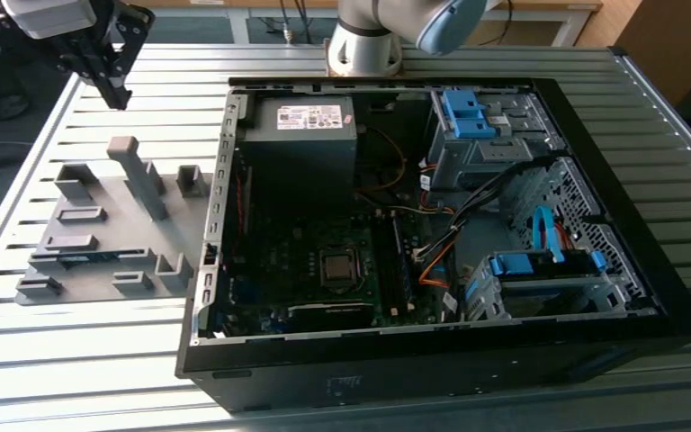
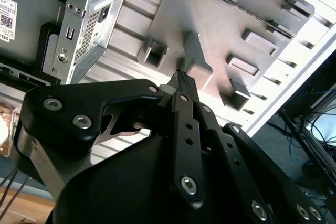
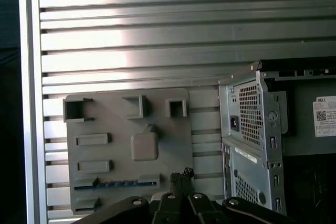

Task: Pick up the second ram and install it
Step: 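Reach for the second ram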

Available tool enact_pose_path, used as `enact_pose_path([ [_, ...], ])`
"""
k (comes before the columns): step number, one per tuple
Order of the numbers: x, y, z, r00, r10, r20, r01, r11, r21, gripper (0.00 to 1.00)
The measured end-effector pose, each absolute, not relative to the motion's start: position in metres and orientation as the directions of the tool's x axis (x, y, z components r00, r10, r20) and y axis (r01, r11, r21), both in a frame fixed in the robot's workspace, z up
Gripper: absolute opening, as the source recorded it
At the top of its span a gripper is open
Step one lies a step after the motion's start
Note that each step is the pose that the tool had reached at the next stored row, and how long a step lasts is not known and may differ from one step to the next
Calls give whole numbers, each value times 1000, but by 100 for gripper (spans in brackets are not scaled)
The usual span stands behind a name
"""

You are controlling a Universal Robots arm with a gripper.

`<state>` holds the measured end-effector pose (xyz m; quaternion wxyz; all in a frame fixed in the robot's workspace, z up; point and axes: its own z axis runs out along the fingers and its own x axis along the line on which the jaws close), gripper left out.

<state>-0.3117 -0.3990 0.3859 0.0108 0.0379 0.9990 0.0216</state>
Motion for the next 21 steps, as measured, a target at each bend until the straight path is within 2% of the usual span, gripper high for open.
enact_pose_path([
  [21,-332,-401,385,-997,76,-20,75,996,44,11],
])
